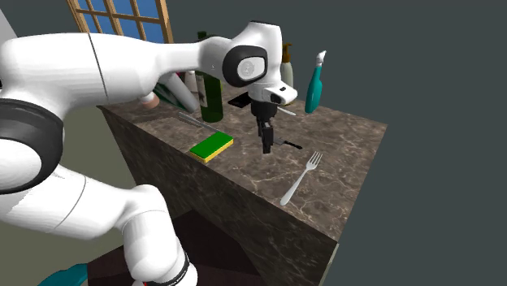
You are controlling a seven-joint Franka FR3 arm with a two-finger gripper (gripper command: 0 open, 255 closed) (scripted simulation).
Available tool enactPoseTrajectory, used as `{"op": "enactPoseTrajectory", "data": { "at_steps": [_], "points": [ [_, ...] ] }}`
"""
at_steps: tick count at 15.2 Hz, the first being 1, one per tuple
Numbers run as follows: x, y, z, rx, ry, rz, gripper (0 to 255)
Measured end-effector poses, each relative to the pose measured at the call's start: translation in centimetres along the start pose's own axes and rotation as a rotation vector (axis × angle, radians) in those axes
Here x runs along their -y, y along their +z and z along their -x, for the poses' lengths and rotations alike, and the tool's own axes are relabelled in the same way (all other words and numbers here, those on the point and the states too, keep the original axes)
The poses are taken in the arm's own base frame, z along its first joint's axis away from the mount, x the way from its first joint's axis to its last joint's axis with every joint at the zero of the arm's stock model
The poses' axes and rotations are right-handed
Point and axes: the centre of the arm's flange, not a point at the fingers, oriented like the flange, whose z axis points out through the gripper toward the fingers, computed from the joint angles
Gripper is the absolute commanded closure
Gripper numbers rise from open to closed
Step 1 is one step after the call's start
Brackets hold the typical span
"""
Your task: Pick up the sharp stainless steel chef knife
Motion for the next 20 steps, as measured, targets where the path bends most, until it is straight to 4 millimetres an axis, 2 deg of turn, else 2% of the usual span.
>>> {"op": "enactPoseTrajectory", "data": {
  "at_steps": [5,7,14,15,20],
  "points": [
    [2.0,-0.9,-3.9,-0.066,0.205,-0.099,0],
    [2.8,-0.6,-5.4,-0.084,0.264,-0.128,0],
    [2.9,2.5,-5.8,-0.091,0.286,-0.139,0],
    [2.9,2.8,-5.8,-0.091,0.286,-0.139,255],
    [2.9,2.7,-5.8,-0.096,0.286,-0.142,255]
  ]
}}
